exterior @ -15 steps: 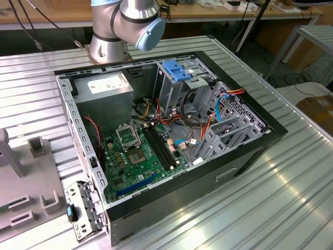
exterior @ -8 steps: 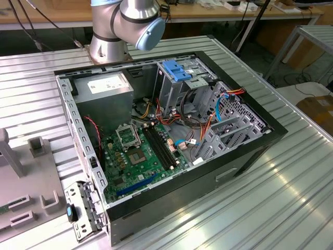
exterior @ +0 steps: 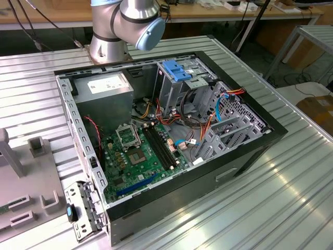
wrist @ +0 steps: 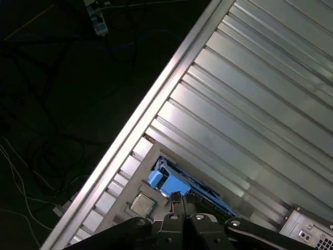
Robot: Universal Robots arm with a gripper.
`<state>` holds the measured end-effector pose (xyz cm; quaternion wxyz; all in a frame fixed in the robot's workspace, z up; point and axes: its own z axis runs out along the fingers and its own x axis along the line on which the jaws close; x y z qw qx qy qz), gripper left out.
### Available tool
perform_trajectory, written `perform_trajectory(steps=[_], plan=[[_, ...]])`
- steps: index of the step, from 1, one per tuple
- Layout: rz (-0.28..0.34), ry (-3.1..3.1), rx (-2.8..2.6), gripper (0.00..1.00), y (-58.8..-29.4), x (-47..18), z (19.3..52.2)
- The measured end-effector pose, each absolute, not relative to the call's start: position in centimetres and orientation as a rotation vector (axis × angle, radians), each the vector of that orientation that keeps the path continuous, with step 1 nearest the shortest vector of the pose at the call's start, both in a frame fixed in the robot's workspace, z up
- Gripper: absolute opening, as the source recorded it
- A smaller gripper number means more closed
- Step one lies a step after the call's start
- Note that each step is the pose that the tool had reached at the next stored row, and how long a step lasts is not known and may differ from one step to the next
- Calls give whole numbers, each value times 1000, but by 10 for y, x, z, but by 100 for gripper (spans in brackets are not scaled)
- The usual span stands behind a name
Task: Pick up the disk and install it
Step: 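Pick up the disk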
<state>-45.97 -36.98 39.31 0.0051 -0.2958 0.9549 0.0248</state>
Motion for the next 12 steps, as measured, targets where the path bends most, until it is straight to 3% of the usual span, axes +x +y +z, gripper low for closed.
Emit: perform_trajectory(steps=[12], plan=[[78, 2957, -1035, 11, -370, -460, 393]])
